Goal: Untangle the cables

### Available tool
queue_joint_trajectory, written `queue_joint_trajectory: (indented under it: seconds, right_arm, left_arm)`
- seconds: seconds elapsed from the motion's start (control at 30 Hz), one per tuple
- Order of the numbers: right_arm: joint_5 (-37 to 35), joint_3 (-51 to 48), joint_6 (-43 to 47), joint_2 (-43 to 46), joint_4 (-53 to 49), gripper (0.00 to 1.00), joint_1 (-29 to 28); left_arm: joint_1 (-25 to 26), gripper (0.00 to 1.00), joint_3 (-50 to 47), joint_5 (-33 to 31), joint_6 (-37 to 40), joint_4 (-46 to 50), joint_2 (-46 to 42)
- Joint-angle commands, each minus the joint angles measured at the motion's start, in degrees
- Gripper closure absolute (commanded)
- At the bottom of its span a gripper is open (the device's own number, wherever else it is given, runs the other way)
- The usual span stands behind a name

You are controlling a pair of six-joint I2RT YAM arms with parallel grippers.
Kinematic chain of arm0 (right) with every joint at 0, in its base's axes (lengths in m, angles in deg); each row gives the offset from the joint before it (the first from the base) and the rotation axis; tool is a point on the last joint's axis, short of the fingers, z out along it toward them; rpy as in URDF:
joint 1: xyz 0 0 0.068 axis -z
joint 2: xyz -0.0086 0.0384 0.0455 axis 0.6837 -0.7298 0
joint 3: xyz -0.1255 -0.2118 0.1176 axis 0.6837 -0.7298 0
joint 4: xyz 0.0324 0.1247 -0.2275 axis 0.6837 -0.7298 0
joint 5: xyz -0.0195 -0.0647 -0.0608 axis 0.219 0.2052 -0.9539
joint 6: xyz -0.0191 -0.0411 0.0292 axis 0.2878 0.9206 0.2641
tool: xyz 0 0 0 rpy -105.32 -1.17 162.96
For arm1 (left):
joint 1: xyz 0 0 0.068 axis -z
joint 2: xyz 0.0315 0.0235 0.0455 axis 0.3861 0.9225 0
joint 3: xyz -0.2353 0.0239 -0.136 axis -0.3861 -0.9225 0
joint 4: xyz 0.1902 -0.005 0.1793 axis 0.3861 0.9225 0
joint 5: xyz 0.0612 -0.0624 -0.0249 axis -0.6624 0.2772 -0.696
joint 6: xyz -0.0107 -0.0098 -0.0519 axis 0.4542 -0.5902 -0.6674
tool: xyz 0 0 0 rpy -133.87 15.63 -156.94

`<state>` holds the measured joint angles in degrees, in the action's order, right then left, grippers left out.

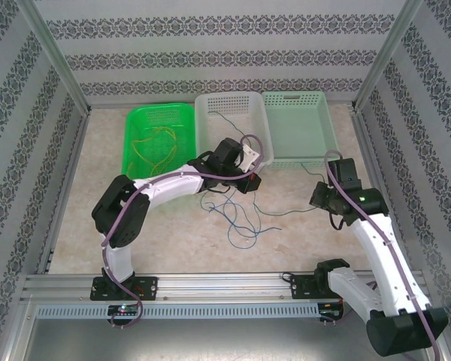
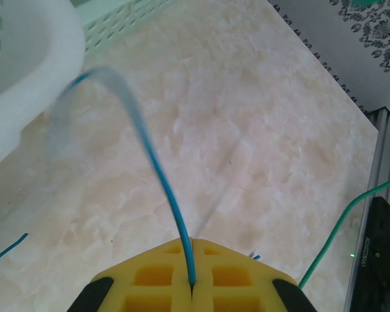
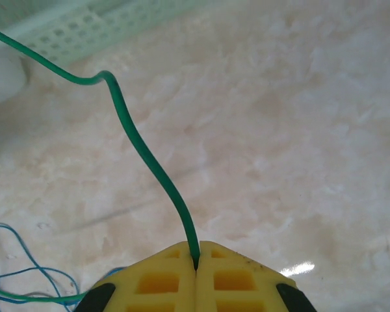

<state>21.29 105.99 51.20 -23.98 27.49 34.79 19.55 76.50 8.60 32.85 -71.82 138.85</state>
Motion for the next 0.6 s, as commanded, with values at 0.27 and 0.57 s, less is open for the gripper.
queue_joint_trajectory:
  seconds: [0.27, 0.57]
  right_arm:
    - [6.11, 11.14, 5.68, 0.73, 2.42, 1.0, 0.78]
    - [11.36, 17.08, 7.76, -5.37, 8.3, 1.0, 0.87]
  left_arm:
    - [-0.16, 0.98, 4.69, 1.65, -1.12, 3.66, 5.16]
    - [-0.15, 0.42, 5.11, 0.18, -1.37, 5.18, 5.43]
